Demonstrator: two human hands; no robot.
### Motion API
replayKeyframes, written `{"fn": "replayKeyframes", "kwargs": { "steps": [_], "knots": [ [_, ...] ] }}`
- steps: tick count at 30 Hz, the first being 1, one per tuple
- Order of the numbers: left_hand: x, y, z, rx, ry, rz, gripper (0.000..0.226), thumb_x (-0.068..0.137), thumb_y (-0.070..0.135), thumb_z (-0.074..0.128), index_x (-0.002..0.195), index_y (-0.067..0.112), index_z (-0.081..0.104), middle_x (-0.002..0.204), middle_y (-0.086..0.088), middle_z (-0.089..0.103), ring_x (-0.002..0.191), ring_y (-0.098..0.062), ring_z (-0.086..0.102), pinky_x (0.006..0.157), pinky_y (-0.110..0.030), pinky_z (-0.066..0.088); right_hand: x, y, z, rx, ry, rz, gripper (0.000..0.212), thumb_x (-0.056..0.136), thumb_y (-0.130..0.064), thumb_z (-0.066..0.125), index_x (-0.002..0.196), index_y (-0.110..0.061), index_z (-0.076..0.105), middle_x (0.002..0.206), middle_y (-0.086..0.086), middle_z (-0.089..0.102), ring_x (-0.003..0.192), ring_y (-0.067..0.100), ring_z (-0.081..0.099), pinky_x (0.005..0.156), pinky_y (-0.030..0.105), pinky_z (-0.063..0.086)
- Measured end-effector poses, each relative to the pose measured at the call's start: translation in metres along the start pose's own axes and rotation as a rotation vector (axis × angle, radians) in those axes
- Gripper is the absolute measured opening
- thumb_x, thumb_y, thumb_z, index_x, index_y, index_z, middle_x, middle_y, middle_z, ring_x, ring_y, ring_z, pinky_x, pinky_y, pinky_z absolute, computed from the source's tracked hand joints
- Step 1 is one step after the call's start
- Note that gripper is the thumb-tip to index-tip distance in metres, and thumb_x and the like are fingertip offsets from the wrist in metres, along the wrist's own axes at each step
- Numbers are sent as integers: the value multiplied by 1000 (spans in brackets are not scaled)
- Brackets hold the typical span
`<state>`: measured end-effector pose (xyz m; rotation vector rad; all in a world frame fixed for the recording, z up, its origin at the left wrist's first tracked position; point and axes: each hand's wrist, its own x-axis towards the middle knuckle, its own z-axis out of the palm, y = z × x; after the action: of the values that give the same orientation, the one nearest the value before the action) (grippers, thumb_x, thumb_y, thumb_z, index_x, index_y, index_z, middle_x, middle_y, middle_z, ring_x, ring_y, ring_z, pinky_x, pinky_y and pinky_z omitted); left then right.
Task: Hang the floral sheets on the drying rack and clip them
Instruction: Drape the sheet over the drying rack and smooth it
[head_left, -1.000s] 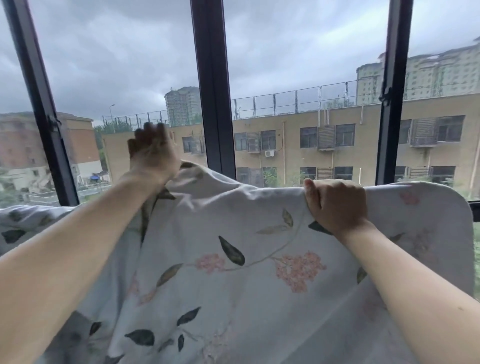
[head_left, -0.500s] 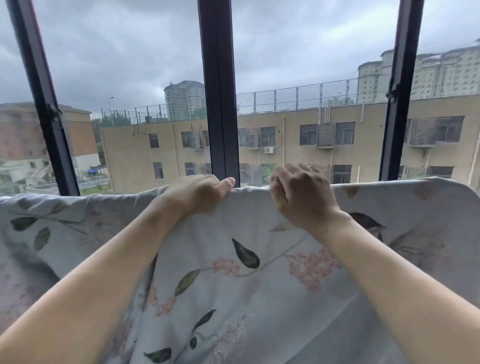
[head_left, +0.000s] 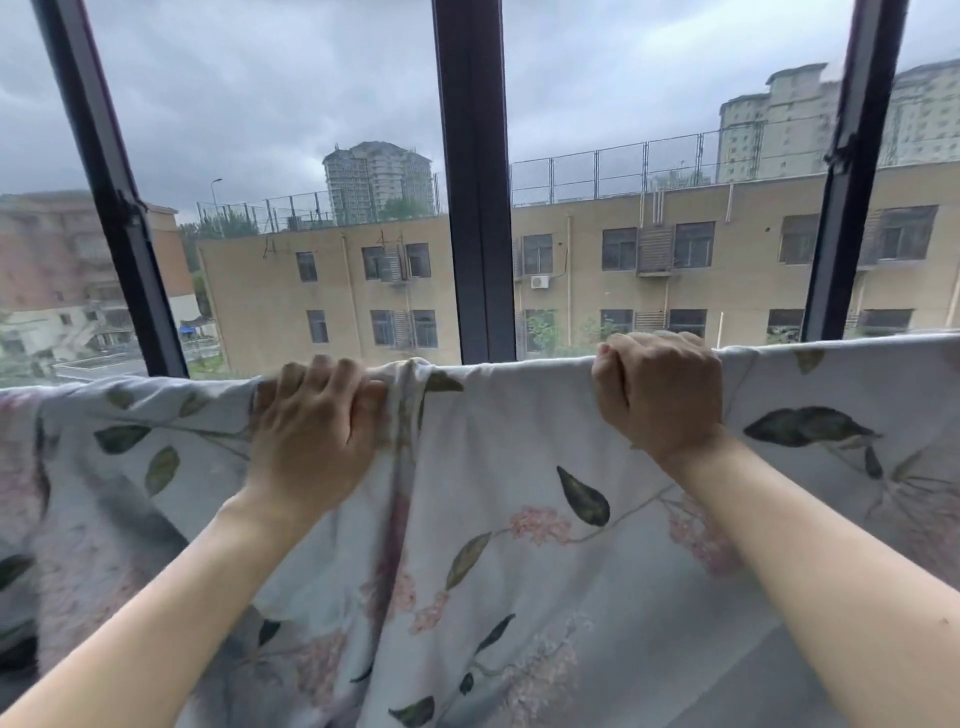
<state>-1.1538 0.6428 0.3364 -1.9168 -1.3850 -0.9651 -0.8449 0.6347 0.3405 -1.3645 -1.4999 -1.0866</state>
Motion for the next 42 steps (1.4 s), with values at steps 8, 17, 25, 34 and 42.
{"fn": "replayKeyframes", "kwargs": {
  "steps": [8,17,25,34,42],
  "knots": [
    [8,-3,10,-67,-19,-15,37,99,44,28,90,19,54,93,-3,61,88,-27,51,80,-36,29,12,-95,-8,164,-131,-92,34,92,-31,31,84,-12,58,80,4,60,71,24,54,73,33,39],
    [-24,-35,-20,-362,-43,-35,44,86,24,65,126,17,46,124,0,48,115,-19,44,100,-40,40,24,-138,21,123,-86,-70,40,92,-33,34,62,-15,53,47,3,53,39,26,49,48,23,25],
    [-42,-79,4,287,141,-4,69,84,69,52,99,2,53,94,-17,53,82,-31,49,72,-43,34,22,-144,26,65,-8,-35,36,92,-28,43,63,-13,58,49,6,56,41,28,52,49,26,31],
    [-30,-97,-19,50,105,99,26,88,30,63,90,7,50,69,-8,60,57,-29,61,52,-36,52,22,-154,30,41,56,-15,42,94,-28,36,64,-12,61,48,6,55,40,28,51,50,27,38],
    [-49,-68,-15,-493,-851,-540,69,68,86,48,98,24,51,86,7,62,72,-16,65,66,-27,56,22,-156,26,3,87,5,38,92,-28,39,63,-12,58,50,9,57,43,31,52,51,29,38]
  ]
}}
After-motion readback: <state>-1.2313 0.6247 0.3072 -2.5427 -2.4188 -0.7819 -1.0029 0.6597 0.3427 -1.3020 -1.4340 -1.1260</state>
